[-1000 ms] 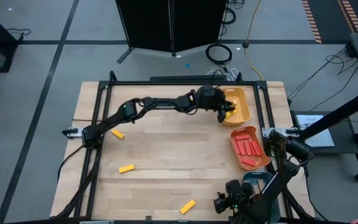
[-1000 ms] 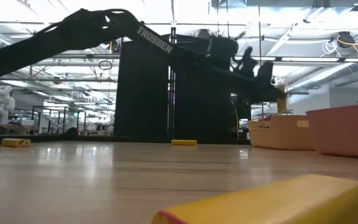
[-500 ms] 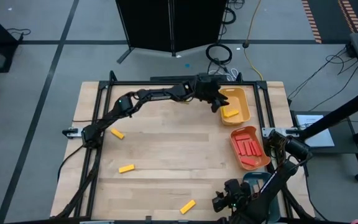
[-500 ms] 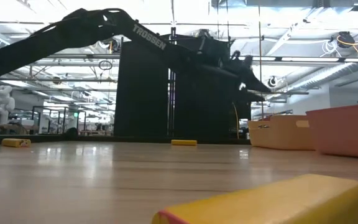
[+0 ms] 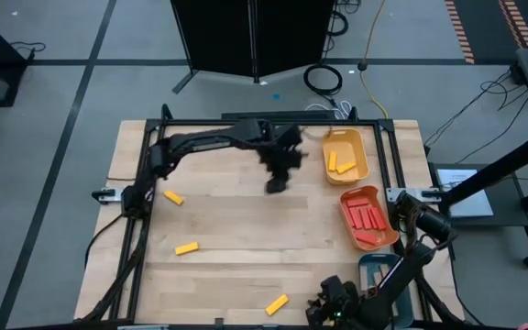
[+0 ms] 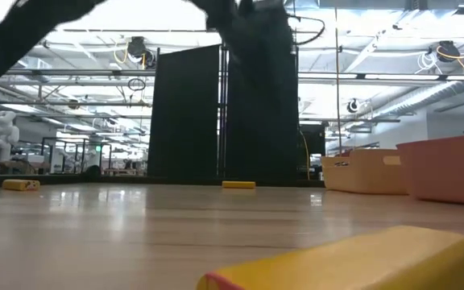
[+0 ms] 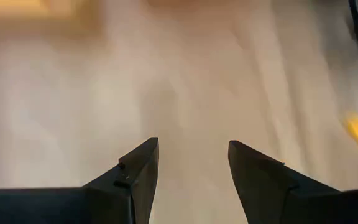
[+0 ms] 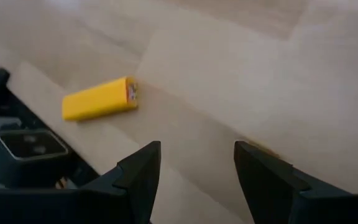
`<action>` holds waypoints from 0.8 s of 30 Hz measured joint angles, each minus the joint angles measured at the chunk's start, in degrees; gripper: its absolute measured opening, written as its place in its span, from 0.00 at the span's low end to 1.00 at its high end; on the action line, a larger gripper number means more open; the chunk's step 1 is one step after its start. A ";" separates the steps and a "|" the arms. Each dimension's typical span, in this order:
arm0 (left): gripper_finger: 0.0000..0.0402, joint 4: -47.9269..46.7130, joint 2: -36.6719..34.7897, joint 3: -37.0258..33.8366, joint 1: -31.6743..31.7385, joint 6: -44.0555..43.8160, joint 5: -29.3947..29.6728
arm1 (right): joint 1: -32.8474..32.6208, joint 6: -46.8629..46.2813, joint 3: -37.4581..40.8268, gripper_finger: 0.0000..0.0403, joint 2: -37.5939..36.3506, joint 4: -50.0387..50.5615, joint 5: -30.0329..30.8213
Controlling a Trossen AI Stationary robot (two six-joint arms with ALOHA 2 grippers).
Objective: Sort blocks
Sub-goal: Put the yellow block into the yellow bin
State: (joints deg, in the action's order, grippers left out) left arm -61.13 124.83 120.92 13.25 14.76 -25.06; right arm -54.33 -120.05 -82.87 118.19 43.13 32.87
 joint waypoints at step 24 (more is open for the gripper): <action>0.47 2.76 -56.53 -64.37 -35.89 -44.32 18.58 | 2.68 44.25 0.02 0.49 6.30 -43.30 22.54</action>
State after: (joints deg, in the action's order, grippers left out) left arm -58.37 68.30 56.54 -22.64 -29.57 -6.48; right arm -51.64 -75.80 -82.85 124.49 -0.17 55.41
